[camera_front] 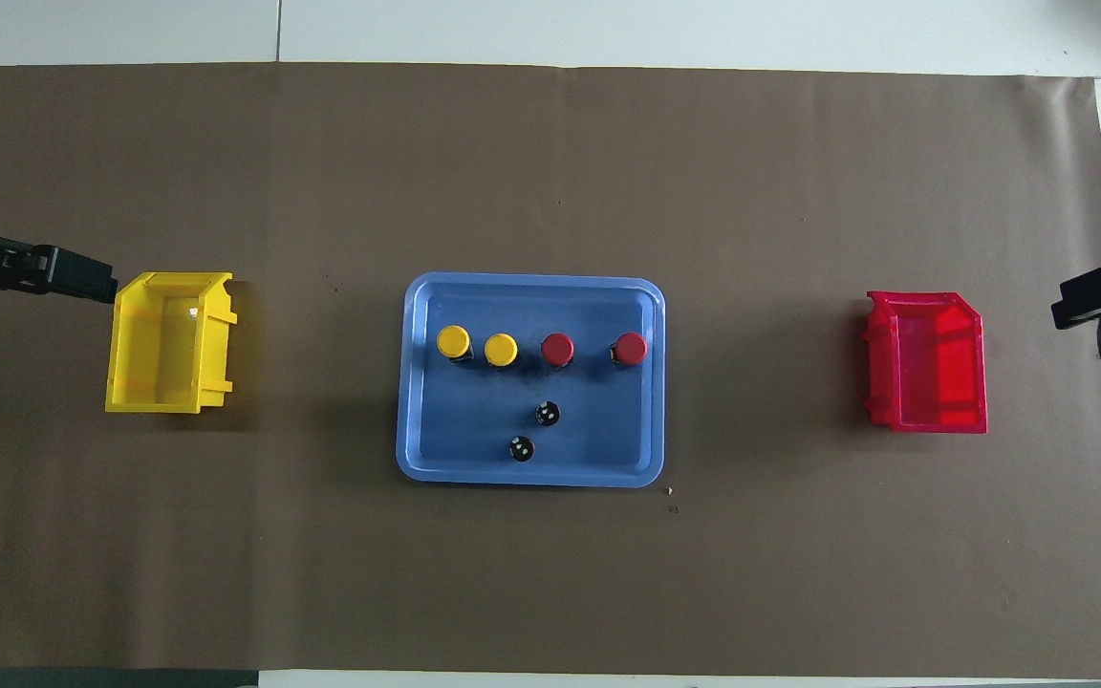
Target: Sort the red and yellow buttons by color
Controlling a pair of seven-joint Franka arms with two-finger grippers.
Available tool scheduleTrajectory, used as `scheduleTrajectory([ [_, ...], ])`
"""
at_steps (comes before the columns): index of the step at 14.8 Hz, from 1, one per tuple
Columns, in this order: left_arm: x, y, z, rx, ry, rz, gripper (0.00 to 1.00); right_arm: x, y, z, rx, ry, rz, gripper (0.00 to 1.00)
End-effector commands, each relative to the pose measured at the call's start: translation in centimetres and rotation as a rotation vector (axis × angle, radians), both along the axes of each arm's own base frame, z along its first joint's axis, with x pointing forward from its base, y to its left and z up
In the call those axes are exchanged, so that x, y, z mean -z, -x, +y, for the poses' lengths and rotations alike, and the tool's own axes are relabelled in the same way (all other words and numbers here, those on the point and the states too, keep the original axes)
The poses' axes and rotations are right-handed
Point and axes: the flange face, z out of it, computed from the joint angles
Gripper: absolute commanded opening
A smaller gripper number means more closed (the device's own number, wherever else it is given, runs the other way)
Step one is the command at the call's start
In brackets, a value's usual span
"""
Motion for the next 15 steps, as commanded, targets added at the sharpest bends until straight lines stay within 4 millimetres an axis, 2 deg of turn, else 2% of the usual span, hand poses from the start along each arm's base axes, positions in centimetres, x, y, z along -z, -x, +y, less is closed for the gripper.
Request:
scheduleTrajectory([
  [1, 1.4, 1.7, -0.8, 0.04, -0.052, -0.026, 1.0, -0.4, 0.5, 0.1, 0.007, 0.013, 0.009, 1.0],
  [10, -1.4, 1.7, 0.7, 0.006, -0.043, -0.025, 1.0, -0.4, 0.5, 0.2, 0.003, 0.013, 0.011, 1.0],
  [15, -1.6, 2.3, 0.7, 0.01, -0.047, -0.008, 1.0, -0.1, 0.6, 0.7, -0.002, 0.011, 0.017, 1.0],
])
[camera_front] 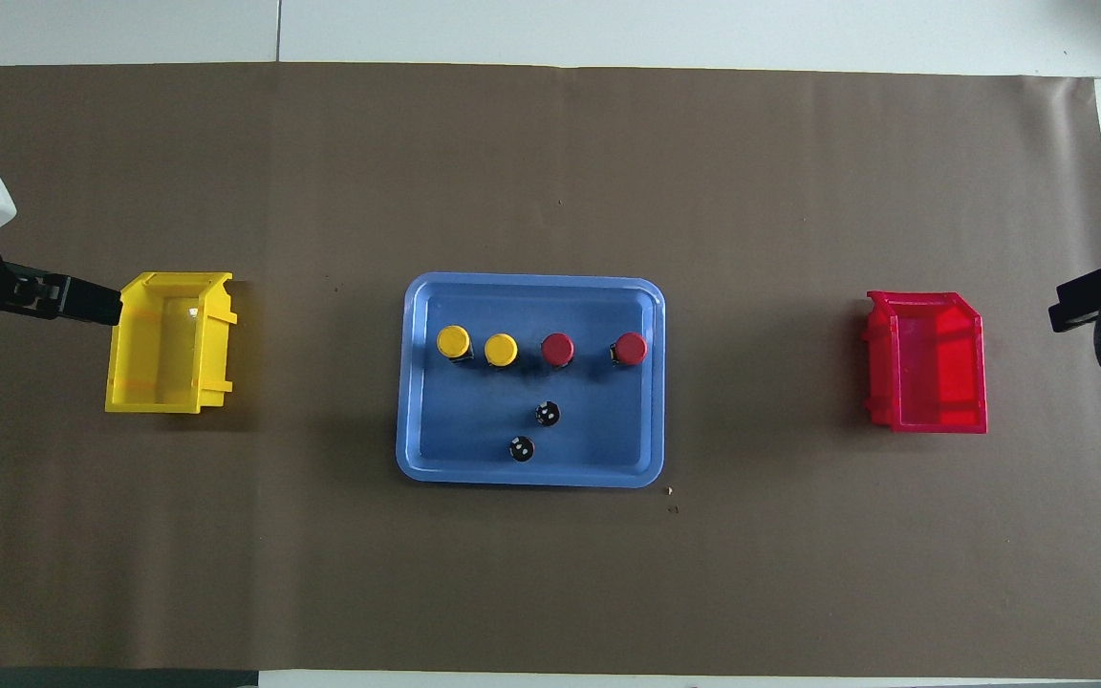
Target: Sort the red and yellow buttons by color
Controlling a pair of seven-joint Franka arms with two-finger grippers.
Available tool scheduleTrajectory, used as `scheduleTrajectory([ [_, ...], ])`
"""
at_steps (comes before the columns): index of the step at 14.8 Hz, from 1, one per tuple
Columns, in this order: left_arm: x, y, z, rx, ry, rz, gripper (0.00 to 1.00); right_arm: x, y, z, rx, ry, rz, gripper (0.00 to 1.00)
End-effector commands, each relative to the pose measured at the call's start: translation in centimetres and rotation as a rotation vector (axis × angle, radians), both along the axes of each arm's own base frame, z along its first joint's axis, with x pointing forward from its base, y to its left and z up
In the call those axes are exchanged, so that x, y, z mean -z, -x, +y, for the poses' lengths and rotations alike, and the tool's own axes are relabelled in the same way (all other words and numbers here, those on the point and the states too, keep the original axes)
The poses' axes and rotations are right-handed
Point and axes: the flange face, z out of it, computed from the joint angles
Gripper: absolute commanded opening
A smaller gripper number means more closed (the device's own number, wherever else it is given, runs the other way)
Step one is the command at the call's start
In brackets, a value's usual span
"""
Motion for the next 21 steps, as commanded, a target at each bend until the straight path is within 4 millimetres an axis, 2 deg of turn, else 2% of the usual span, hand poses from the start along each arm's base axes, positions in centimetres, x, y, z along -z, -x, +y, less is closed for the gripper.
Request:
scheduleTrajectory([
  [1, -0.5, 0.6, 0.3, 0.001, -0.017, 0.009, 1.0, -0.1, 0.5, 0.9, -0.007, 0.013, 0.007, 1.0],
  [3, -0.5, 0.4, 0.9, -0.009, -0.016, 0.001, 1.0, -0.1, -0.1, 1.4, -0.021, 0.011, -0.016, 1.0],
  [4, -0.5, 0.5, 1.1, -0.012, -0.017, 0.006, 1.0, 0.2, -0.8, 2.8, -0.043, 0.009, -0.054, 1.0],
  [5, -0.5, 0.4, 1.1, -0.014, -0.017, 0.004, 1.0, 0.7, -1.4, 6.9, -0.08, 0.01, -0.076, 1.0],
  [6, -0.5, 0.5, 1.1, -0.014, -0.017, 0.006, 1.0, 1.4, -2.0, 10.6, -0.045, 0.013, -0.078, 1.0],
  [8, -0.4, 0.6, 1.2, -0.016, -0.02, 0.016, 1.0, 4.3, -3.8, 15.5, 0.036, 0.001, -0.096, 1.0],
  [10, -0.7, 0.6, 3.7, -0.061, -0.02, 0.025, 1.0, 8.6, -5.4, 22.6, 0.057, -0.023, -0.131, 1.0],
  [11, -0.8, 0.6, 3.8, -0.066, -0.019, 0.021, 1.0, 10.7, -5.8, 25.8, 0.09, -0.031, -0.153, 1.0],
  [12, -0.7, 0.6, 3.6, -0.063, -0.019, 0.021, 1.0, 12.6, -5.7, 28.1, 0.106, -0.04, -0.169, 1.0],
  [17, -0.9, 0.5, 3.5, -0.065, -0.019, 0.015, 1.0, 20.6, -4.3, 33.0, 0.128, -0.036, -0.174, 1.0],
  [19, -0.7, 0.5, 4.0, -0.111, -0.006, 0.013, 1.0, 22.4, -3.9, 32.8, 0.127, -0.037, -0.174, 1.0],
  [21, -0.8, 0.2, 4.0, -0.147, 0.087, 0.003, 1.0, 23.8, -3.1, 32.8, 0.121, -0.03, -0.16, 1.0],
])
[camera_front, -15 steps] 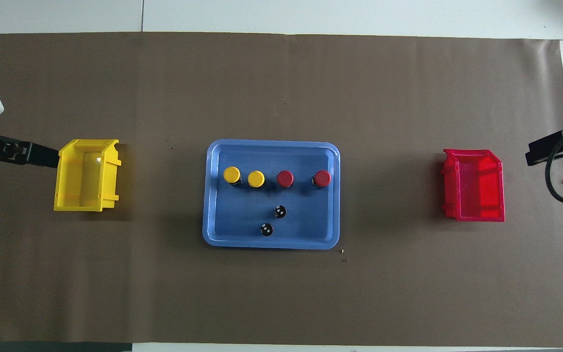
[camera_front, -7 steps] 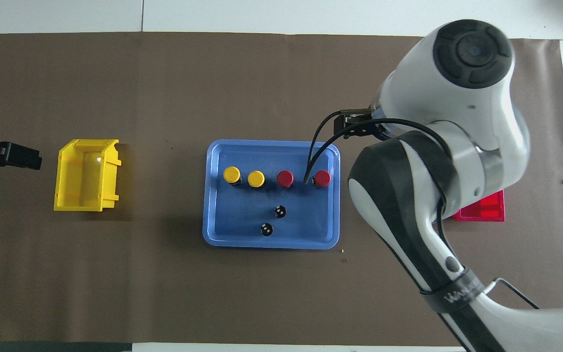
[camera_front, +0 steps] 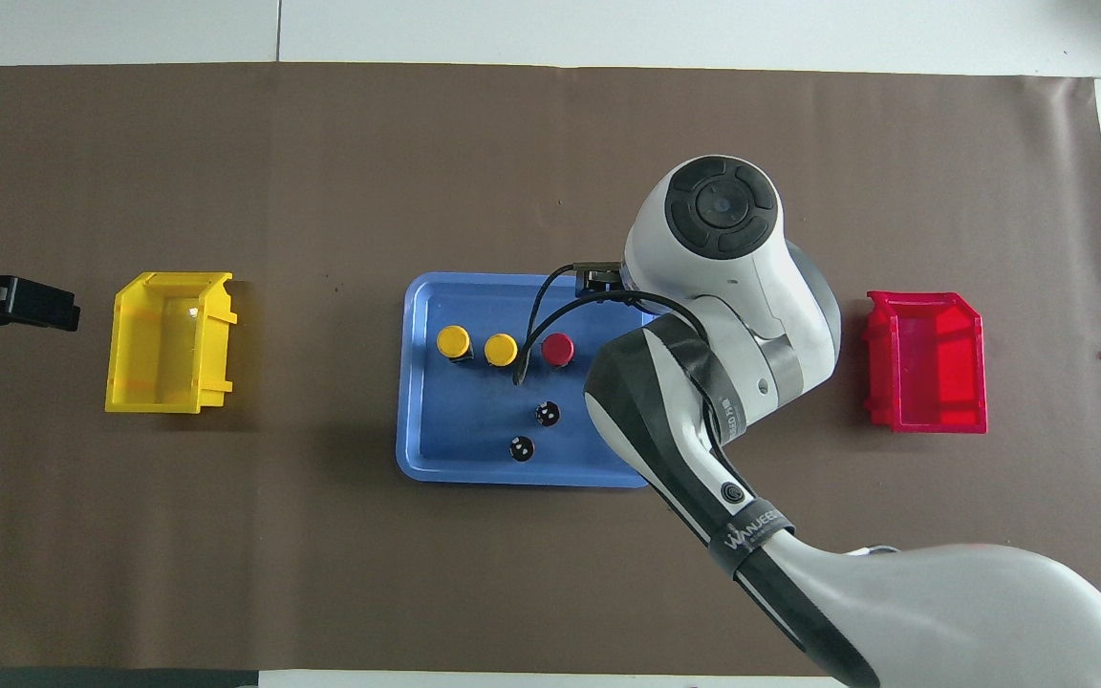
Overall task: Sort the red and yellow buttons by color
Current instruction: 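Grasp the red button farthest from the yellow bin with the right gripper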
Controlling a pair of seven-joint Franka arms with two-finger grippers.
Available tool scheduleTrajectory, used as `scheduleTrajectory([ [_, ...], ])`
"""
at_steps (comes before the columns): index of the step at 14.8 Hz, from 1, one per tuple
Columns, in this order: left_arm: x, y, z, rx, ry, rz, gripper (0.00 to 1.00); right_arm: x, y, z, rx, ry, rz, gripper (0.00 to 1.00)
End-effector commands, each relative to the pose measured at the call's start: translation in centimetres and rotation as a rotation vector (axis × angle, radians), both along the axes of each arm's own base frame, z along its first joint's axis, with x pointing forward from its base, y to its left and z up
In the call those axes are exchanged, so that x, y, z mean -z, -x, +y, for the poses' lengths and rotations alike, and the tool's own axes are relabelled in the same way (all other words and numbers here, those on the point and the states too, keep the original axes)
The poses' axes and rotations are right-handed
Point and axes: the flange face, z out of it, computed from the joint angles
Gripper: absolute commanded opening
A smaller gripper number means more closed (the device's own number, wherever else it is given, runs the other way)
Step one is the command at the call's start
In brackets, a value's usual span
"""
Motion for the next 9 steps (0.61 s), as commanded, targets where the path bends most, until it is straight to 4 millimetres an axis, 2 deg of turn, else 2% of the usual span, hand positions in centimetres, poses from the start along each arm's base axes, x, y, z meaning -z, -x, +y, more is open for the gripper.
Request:
scheduleTrajectory([
  [1, -0.6, 0.1, 0.6, -0.05, 0.066, -0.021, 1.0, 1.4, 1.5, -0.4, 0.008, 0.01, 0.007, 0.98],
  [4, -0.4, 0.2, 0.3, -0.047, 0.067, -0.012, 1.0, 2.7, 3.0, 0.2, -0.006, 0.007, 0.002, 0.91],
  [7, 0.4, 1.0, 0.2, -0.048, 0.065, 0.003, 1.0, 3.0, 3.2, 0.2, -0.003, 0.006, -0.001, 0.87],
  [9, 0.4, 1.2, 0.3, -0.045, 0.065, 0.005, 1.0, 3.3, 3.5, 0.1, -0.003, 0.008, 0.005, 0.81],
])
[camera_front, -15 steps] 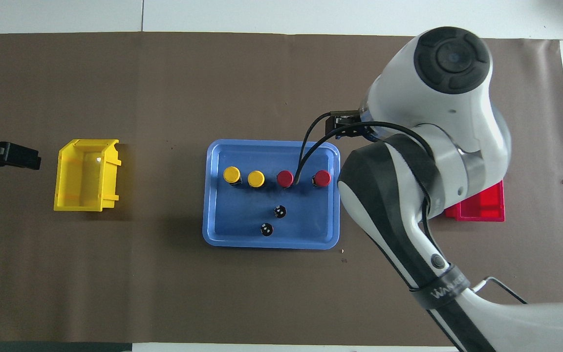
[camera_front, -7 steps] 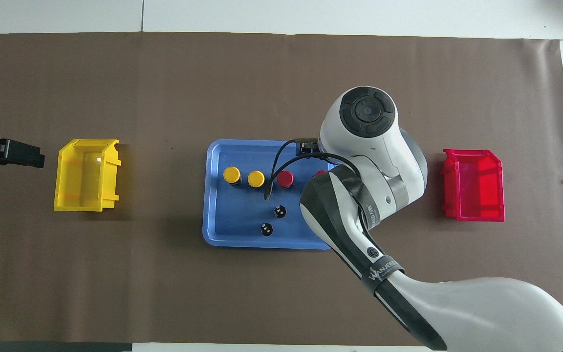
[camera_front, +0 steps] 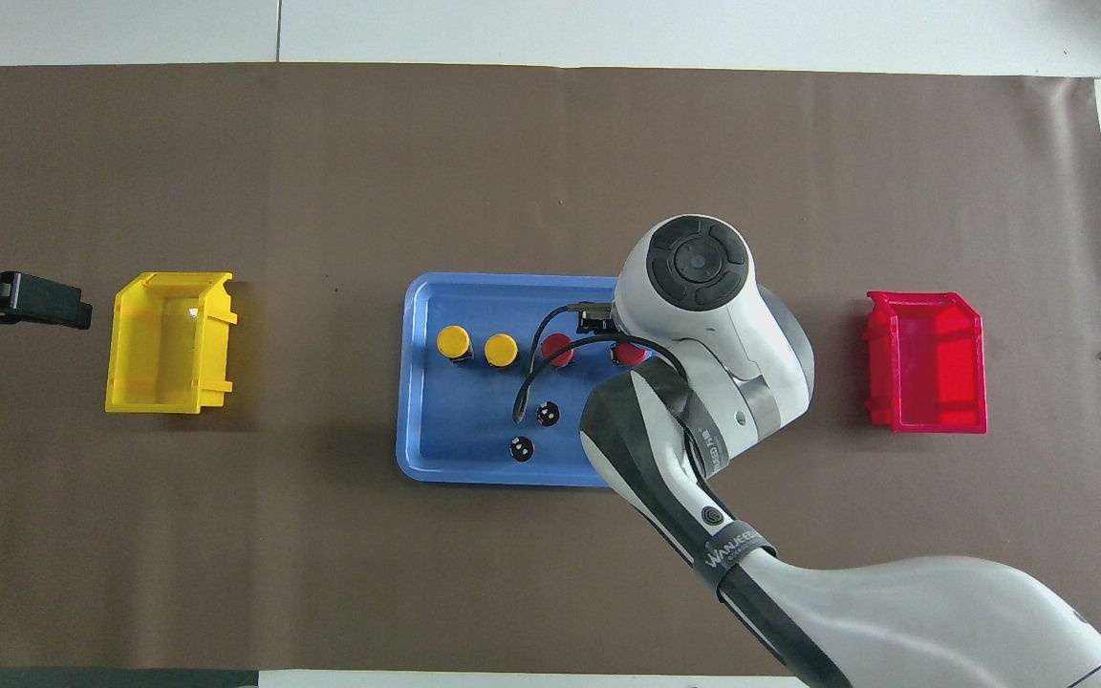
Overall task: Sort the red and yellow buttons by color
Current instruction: 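Grasp the red button farthest from the yellow bin with the right gripper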
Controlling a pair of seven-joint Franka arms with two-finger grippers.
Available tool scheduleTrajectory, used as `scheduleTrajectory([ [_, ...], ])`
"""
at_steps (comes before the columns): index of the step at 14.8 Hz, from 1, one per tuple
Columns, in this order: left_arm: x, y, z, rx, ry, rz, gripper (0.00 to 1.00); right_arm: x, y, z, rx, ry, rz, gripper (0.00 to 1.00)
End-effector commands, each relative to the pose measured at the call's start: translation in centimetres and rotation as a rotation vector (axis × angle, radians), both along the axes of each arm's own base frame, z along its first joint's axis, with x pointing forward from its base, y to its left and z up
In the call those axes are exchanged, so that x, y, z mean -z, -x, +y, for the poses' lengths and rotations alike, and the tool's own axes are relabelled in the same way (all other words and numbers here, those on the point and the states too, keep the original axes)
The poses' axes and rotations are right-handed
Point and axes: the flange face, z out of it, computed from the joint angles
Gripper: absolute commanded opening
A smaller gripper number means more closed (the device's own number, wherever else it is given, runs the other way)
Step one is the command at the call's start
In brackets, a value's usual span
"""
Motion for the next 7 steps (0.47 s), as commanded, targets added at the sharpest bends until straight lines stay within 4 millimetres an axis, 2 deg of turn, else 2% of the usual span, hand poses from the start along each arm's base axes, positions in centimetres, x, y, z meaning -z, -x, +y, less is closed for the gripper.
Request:
scheduleTrajectory([
  [1, -0.1, 1.1, 0.2, -0.014, 0.02, -0.005, 1.0, -0.1, 1.0, -0.6, 0.019, 0.0, -0.011, 0.79],
  [7, 0.2, 1.1, 0.3, -0.024, 0.02, -0.005, 1.0, 0.9, 2.1, -0.7, 0.013, -0.003, -0.014, 0.72],
])
